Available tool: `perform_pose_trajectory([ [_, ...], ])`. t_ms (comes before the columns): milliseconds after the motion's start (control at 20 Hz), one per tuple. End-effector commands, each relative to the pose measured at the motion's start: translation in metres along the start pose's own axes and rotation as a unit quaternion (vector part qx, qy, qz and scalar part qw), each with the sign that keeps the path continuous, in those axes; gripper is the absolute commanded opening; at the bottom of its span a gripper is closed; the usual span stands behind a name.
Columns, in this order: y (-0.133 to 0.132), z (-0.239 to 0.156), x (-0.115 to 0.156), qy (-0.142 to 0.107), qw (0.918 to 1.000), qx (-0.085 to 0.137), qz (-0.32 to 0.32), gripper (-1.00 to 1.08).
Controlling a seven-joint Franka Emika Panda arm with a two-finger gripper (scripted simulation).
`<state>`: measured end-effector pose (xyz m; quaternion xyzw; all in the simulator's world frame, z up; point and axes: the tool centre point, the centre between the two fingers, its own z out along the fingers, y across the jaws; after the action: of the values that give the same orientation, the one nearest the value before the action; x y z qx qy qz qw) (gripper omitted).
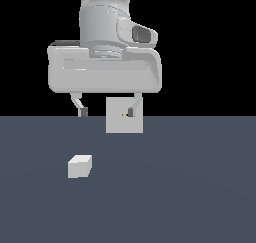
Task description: Plug the charger into the wall socket.
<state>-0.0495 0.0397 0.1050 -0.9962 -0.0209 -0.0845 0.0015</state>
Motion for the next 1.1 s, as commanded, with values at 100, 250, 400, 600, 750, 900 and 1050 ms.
perform_pose_trajectory([
  [100,-0.015,0.011,-0.011,0.024,0.9997,0.003,-0.008,1.00],
  [250,-0.023,0.018,-0.018,0.039,0.9992,0.005,-0.013,1.00],
  [400,-0.030,0.025,-0.023,0.050,0.9986,0.006,-0.017,1.00],
  [600,-0.037,0.031,-0.027,0.062,0.9978,0.006,-0.021,1.00],
  [750,-0.041,0.035,-0.030,0.068,0.9974,0.007,-0.023,1.00],
  [900,-0.043,0.037,-0.031,0.072,0.9971,0.007,-0.024,1.00],
  [1050,-0.043,0.038,-0.031,0.073,0.9970,0.007,-0.025,1.00],
])
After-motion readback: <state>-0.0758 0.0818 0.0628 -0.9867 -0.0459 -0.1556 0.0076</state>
